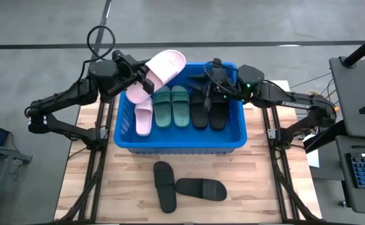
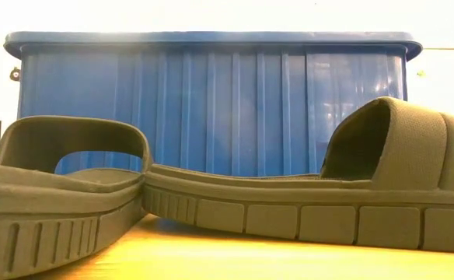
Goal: Pick and place slides into bin
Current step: Put the pink slide into the blue container
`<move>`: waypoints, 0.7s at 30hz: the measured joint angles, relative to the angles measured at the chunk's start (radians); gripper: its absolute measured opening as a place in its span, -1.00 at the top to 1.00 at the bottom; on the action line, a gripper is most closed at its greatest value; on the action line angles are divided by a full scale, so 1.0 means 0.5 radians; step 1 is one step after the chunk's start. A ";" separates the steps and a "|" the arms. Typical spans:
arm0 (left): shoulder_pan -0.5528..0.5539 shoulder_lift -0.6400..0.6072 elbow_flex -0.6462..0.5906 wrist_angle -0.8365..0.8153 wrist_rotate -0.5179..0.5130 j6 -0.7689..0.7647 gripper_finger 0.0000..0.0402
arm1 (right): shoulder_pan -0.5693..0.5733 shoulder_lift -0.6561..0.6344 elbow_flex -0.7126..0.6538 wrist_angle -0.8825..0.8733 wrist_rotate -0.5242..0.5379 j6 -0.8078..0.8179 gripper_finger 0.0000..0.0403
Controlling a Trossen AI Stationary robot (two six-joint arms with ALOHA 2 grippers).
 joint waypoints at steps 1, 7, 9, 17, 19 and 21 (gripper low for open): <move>0.000 0.002 0.000 0.005 0.017 0.001 1.00 | 0.002 -0.004 -0.005 -0.006 -0.012 0.001 0.37; 0.001 0.035 -0.002 0.036 0.157 0.074 1.00 | -0.006 0.039 -0.008 -0.051 0.026 0.000 0.01; 0.000 0.052 -0.003 0.055 0.183 0.089 1.00 | -0.017 0.042 0.013 -0.038 0.050 -0.012 -0.07; 0.001 0.068 -0.002 0.115 0.205 0.109 1.00 | -0.083 0.050 0.033 -0.133 0.055 0.020 -0.15; 0.001 0.083 -0.002 0.167 0.206 0.109 1.00 | -0.096 0.048 0.033 -0.170 0.052 0.030 -0.15; 0.001 0.091 -0.001 0.173 0.203 0.109 1.00 | -0.104 0.050 0.033 -0.186 0.042 0.058 -0.14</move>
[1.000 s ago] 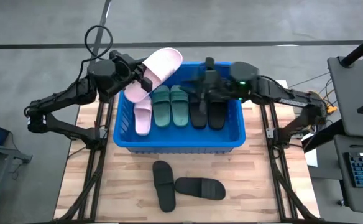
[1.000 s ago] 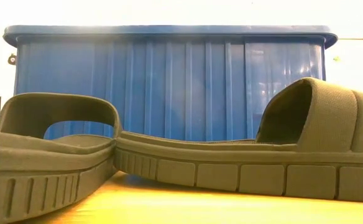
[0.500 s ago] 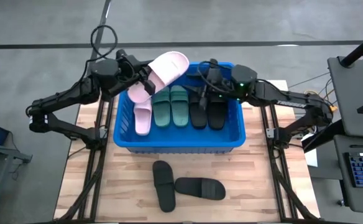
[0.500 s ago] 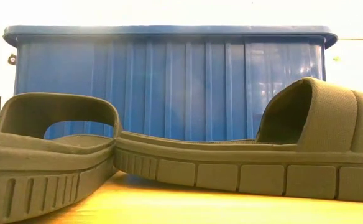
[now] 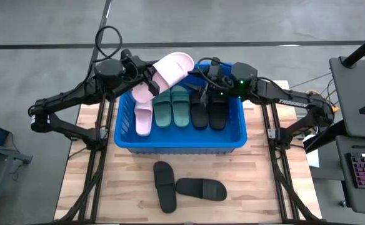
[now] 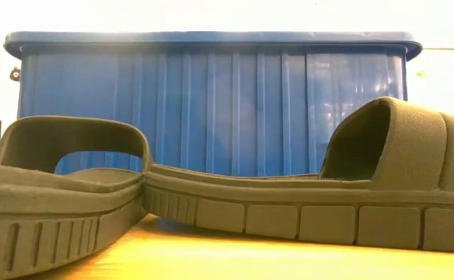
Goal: Pick and place slides into bin
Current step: Put the pink slide into the blue container
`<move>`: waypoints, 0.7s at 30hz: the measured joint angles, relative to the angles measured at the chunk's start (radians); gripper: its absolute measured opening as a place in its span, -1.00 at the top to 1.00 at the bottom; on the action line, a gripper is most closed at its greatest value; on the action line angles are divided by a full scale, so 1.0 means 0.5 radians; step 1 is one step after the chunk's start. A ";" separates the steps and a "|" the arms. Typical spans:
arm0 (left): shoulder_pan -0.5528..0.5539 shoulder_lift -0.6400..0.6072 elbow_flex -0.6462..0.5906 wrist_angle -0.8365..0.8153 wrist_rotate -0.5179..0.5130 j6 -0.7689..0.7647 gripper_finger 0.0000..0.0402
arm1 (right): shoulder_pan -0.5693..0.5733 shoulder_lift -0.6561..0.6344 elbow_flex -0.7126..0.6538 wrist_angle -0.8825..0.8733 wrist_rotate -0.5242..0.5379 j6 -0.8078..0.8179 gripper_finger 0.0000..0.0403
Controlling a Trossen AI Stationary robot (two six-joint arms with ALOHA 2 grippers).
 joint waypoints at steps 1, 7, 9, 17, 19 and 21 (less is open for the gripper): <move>0.001 0.003 -0.001 0.001 0.000 0.000 1.00 | -0.003 0.001 0.000 0.001 0.000 0.006 -0.13; 0.000 0.081 0.000 0.089 0.016 0.001 1.00 | -0.003 0.000 0.000 0.004 0.006 0.001 -0.12; 0.000 0.105 0.000 0.119 0.047 -0.001 1.00 | -0.003 0.002 0.000 -0.001 0.002 0.001 -0.12; 0.001 0.134 0.009 0.188 0.065 0.084 1.00 | -0.004 0.000 0.000 -0.051 -0.035 0.061 -0.05; 0.001 0.134 0.009 0.218 0.070 0.087 1.00 | -0.008 0.000 0.000 -0.058 -0.065 0.081 0.02; 0.001 0.134 0.009 0.241 0.094 0.091 1.00 | -0.013 -0.002 0.000 -0.057 -0.101 0.085 0.12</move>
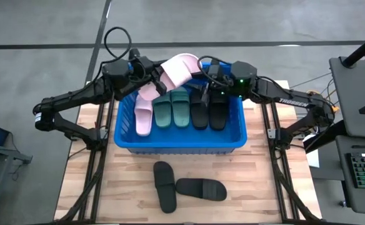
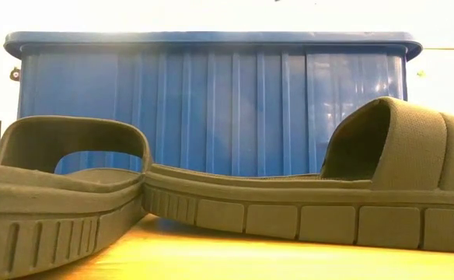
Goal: Pick and place slides into bin
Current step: Put the pink slide into the blue container
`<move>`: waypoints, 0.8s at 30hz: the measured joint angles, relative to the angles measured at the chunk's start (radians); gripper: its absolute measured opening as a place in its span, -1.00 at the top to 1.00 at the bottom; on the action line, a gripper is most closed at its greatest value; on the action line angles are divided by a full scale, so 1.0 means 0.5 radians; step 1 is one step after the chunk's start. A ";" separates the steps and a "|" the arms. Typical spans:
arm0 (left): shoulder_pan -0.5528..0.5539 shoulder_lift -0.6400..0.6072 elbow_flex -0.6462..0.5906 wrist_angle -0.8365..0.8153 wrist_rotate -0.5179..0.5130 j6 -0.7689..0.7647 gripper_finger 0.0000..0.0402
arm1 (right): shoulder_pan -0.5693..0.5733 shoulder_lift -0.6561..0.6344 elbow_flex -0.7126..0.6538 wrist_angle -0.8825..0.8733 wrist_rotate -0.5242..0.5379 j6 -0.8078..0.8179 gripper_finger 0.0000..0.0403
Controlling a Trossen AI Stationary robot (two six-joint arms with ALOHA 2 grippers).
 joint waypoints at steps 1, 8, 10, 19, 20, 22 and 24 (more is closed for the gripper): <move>0.000 0.000 0.000 0.005 0.017 0.000 1.00 | -0.002 -0.001 0.000 0.001 -0.020 0.002 0.18; 0.001 0.009 0.001 0.030 0.058 0.000 1.00 | -0.023 -0.002 0.001 -0.004 -0.067 0.066 0.75; 0.001 0.009 0.001 0.030 0.068 0.000 1.00 | -0.028 -0.002 0.001 -0.005 -0.102 0.066 0.90; 0.001 0.009 0.002 0.034 0.128 0.200 0.76 | -0.057 -0.007 0.001 -0.038 -0.135 0.211 0.95; 0.000 0.007 0.002 0.014 0.129 0.241 0.68 | -0.068 -0.013 0.001 -0.059 -0.137 0.237 0.95; 0.000 0.001 0.002 -0.008 0.125 0.305 0.50 | -0.083 -0.026 0.000 -0.082 -0.131 0.262 0.95; 0.000 -0.016 0.002 -0.027 0.096 0.310 0.31 | -0.094 -0.046 0.000 -0.094 -0.123 0.261 0.95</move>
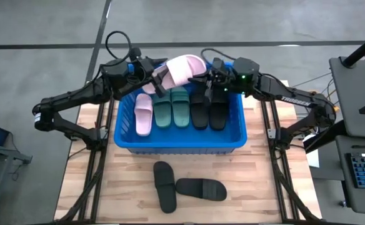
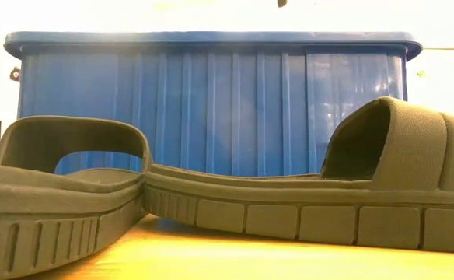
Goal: Pick and place slides into bin
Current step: Put the pink slide into the blue container
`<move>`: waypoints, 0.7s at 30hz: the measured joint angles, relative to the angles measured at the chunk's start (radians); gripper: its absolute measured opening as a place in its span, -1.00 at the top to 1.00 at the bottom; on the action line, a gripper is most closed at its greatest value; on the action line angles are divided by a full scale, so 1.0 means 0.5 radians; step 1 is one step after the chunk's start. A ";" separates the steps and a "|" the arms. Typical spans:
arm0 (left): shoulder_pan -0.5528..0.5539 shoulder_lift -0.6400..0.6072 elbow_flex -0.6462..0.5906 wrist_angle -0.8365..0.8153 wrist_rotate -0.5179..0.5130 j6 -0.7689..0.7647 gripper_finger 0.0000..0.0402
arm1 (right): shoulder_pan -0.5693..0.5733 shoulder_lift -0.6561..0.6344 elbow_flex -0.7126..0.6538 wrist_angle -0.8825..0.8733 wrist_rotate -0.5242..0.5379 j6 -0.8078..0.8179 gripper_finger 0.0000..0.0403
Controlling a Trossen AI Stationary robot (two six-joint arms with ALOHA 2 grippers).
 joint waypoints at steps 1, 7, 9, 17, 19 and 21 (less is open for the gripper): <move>0.000 -0.012 0.000 -0.017 -0.019 0.006 0.23 | -0.001 -0.010 0.003 0.000 0.006 0.000 0.95; -0.008 -0.072 0.001 -0.238 -0.060 0.374 -0.12 | -0.024 -0.046 0.031 -0.025 0.015 0.057 0.96; -0.040 -0.077 0.001 -0.270 0.045 0.539 -0.15 | -0.059 -0.061 0.034 -0.036 -0.016 0.126 0.96; -0.144 -0.054 -0.002 -0.250 -0.070 1.149 -0.08 | -0.183 -0.066 0.038 -0.158 -0.320 0.391 0.96; -0.162 -0.037 0.002 -0.223 -0.098 1.296 -0.05 | -0.200 -0.066 0.038 -0.177 -0.402 0.428 0.96; -0.171 -0.024 0.002 -0.228 -0.097 1.400 -0.03 | -0.216 -0.065 0.038 -0.181 -0.476 0.444 0.96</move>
